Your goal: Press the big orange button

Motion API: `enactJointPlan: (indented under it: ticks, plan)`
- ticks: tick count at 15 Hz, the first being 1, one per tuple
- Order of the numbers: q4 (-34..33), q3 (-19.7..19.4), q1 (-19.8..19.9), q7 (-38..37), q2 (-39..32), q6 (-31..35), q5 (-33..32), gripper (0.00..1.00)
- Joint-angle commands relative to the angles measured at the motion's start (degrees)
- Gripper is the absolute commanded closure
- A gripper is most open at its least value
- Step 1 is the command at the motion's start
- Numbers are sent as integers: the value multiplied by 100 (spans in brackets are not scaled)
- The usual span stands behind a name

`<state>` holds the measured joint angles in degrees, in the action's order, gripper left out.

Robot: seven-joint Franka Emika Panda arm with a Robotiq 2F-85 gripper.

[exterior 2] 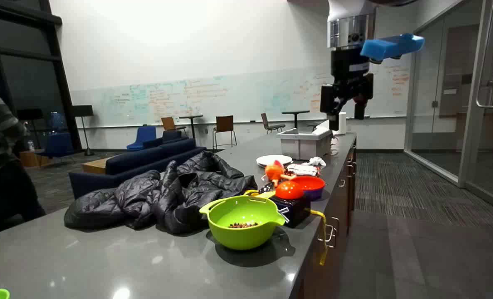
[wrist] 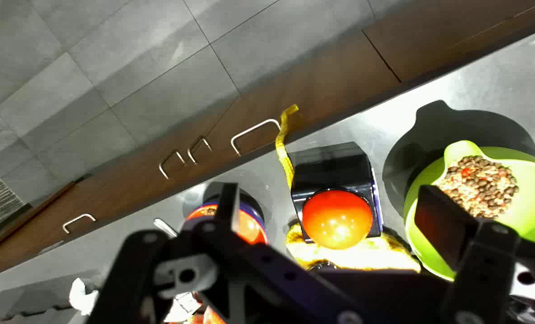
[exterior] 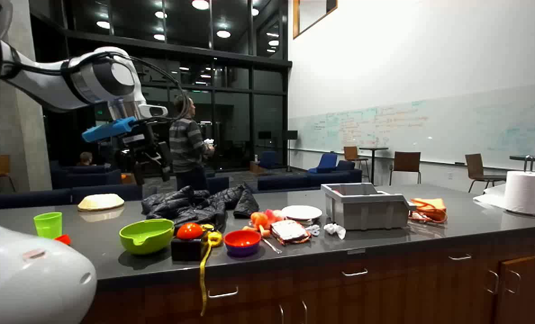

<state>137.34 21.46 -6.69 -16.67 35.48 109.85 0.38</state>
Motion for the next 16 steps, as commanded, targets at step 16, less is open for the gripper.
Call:
enactJointPlan:
  ticks: [16]
  plan:
    - [-5, -87, -118, -99, -14, -18, -152, 0]
